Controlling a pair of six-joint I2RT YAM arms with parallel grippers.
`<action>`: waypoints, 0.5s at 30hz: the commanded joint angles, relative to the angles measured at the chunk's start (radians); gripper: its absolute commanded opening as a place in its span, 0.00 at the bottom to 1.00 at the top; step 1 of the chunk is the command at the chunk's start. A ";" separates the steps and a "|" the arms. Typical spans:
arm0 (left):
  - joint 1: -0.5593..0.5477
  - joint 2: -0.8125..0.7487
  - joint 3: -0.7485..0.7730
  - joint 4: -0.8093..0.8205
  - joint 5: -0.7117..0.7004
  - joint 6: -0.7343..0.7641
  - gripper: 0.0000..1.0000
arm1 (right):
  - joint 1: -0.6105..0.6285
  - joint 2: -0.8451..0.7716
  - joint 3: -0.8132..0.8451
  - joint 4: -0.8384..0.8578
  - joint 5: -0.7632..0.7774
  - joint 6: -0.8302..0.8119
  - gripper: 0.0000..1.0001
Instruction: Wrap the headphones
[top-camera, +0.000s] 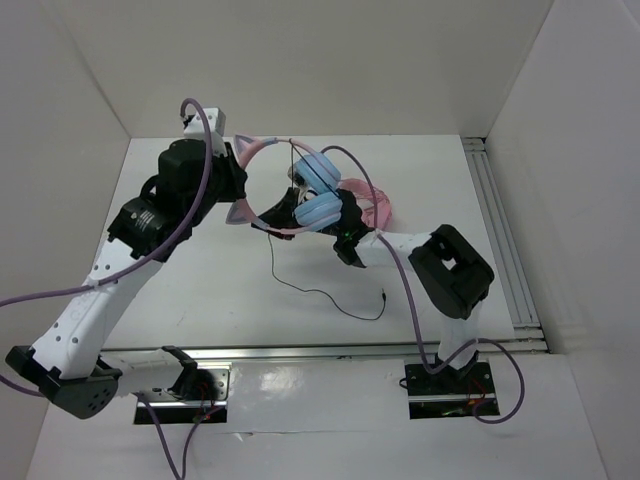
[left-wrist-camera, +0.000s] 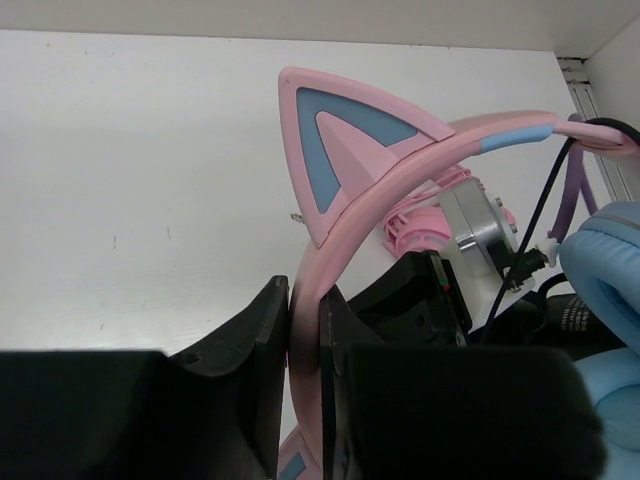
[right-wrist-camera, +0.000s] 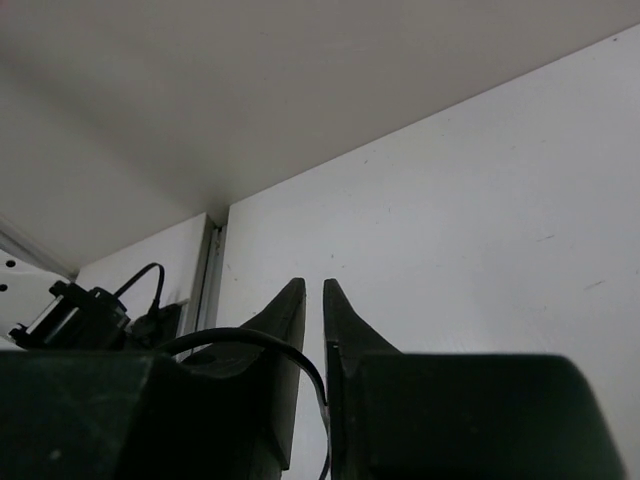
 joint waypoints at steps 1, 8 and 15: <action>0.022 -0.053 0.004 0.299 0.001 -0.142 0.00 | -0.013 0.070 -0.021 0.205 -0.097 0.106 0.21; 0.031 -0.091 -0.016 0.299 0.011 -0.142 0.00 | -0.041 0.161 0.002 0.421 -0.135 0.266 0.27; 0.040 -0.091 -0.016 0.299 0.029 -0.132 0.00 | -0.050 0.238 0.068 0.503 -0.157 0.369 0.31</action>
